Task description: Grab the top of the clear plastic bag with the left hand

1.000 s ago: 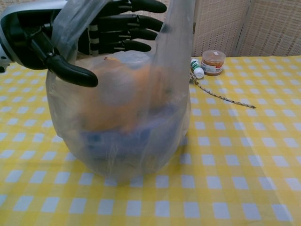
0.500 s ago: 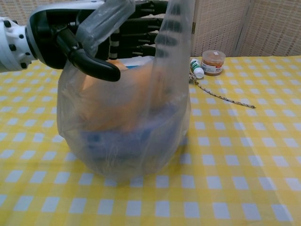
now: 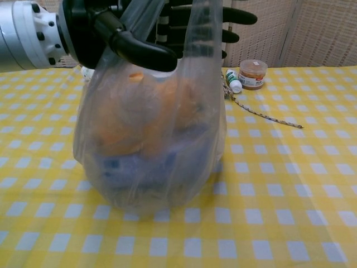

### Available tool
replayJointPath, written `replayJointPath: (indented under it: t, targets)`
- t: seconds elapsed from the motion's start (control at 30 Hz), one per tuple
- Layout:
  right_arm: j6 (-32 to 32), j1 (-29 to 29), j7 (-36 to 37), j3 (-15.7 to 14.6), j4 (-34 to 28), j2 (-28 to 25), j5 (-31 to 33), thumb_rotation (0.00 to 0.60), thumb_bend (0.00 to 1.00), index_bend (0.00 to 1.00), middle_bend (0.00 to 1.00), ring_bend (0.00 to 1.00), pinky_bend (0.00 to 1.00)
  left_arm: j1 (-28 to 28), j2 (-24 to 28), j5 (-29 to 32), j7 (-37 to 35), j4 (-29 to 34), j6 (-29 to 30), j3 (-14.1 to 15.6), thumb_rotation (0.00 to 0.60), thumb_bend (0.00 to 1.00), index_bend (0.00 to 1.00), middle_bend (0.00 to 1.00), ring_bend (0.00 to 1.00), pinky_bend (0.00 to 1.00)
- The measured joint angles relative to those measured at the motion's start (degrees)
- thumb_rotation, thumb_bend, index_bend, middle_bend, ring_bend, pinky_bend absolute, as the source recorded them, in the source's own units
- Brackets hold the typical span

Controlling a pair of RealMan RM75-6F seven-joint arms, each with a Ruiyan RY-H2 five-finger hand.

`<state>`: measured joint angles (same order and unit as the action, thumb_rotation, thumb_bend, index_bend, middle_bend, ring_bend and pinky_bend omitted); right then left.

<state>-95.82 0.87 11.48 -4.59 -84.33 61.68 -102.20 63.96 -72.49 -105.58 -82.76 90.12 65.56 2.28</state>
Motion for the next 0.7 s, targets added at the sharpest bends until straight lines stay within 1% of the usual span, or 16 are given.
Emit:
replayJointPath:
  t: [0.37,0.7]
  targets:
    - [0.0,-0.1,0.3,0.0,0.0,-0.1,0.0,0.6,0.27,0.0,0.0,0.0,0.0,2.5,0.1,0.7,-8.8,-0.9,0.6,-0.7,0.6,0.12,0.02,0.09,0.0,0.0]
    - [-0.8,0.2,1.2,0.0,0.3,-0.3,-0.2,0.6,0.27,0.0,0.0,0.0,0.0,5.9,-0.6,0.0,-20.4,-1.6,0.7,-0.8,0.6,0.13,0.04,0.09,0.0,0.02]
